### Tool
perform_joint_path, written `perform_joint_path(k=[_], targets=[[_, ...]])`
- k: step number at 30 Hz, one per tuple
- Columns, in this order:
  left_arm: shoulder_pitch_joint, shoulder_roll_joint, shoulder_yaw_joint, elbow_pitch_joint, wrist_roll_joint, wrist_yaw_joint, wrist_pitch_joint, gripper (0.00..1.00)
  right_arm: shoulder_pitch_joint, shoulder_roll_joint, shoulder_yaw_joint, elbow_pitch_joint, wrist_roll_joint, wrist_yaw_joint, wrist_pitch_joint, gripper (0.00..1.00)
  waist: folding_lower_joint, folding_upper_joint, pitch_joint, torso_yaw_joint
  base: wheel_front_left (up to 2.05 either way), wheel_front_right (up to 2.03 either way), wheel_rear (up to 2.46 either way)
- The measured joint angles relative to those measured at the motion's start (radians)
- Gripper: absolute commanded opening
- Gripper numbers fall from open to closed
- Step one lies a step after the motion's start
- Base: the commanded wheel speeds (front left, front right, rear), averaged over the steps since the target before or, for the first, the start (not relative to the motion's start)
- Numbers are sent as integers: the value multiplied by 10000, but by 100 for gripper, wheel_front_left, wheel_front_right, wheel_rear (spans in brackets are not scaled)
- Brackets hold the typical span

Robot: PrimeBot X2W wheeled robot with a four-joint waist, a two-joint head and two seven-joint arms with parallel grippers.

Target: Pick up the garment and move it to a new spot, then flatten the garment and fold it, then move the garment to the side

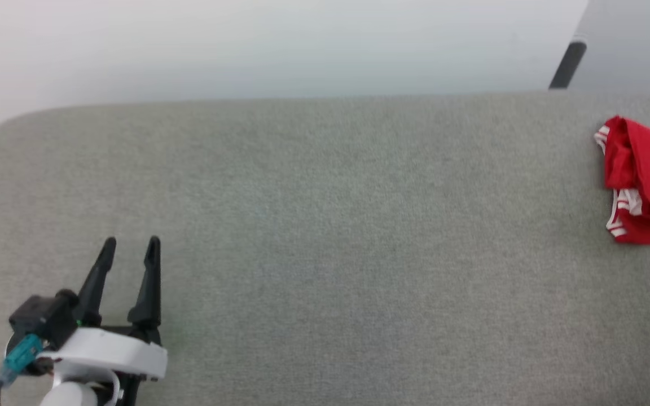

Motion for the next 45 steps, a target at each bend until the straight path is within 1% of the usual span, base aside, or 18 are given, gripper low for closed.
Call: perform_joint_path(k=[4,6,10,13,17,20,26,29,35,45], targets=[[372,90,113,-50,-38,0,0,100,1628,384,-1227,-1336,-520,0,-2,100,0,0,-451,224,0,0,0],[522,111,142,-96,-67,0,0,100,2423,606,-1799,-2023,-976,0,-2,100,0,0,-613,373,0,0,0],[824,171,270,-161,-142,0,0,100,3869,1229,-2782,-3298,-1766,0,-2,100,0,0,-878,647,0,0,0],[1062,205,385,-153,-50,0,0,100,4833,1735,-3315,-4121,-2268,0,0,100,0,0,-1067,799,0,0,0],[1293,192,523,-207,-15,0,0,100,5882,2328,-3799,-4987,-2629,0,0,100,0,0,-1256,977,0,0,0],[1457,255,545,-174,48,0,0,100,6430,2685,-4006,-5496,-2865,0,-2,100,-1,0,-1354,1061,0,0,0],[1728,502,236,-61,65,0,0,100,7244,3281,-4163,-6266,-3139,0,-2,100,0,0,-1449,1080,0,0,0],[1851,522,267,-82,-6,0,0,100,7584,3521,-4347,-6598,-3147,0,-2,100,0,0,-1473,1077,0,0,0],[1953,481,395,29,-134,0,0,100,8206,3946,-4387,-7131,-3269,0,-2,100,0,0,-1535,1049,0,0,0],[2080,487,439,-69,-286,0,0,100,8548,4211,-4429,-7543,-3448,0,-2,100,0,1,-1585,996,0,0,0]])
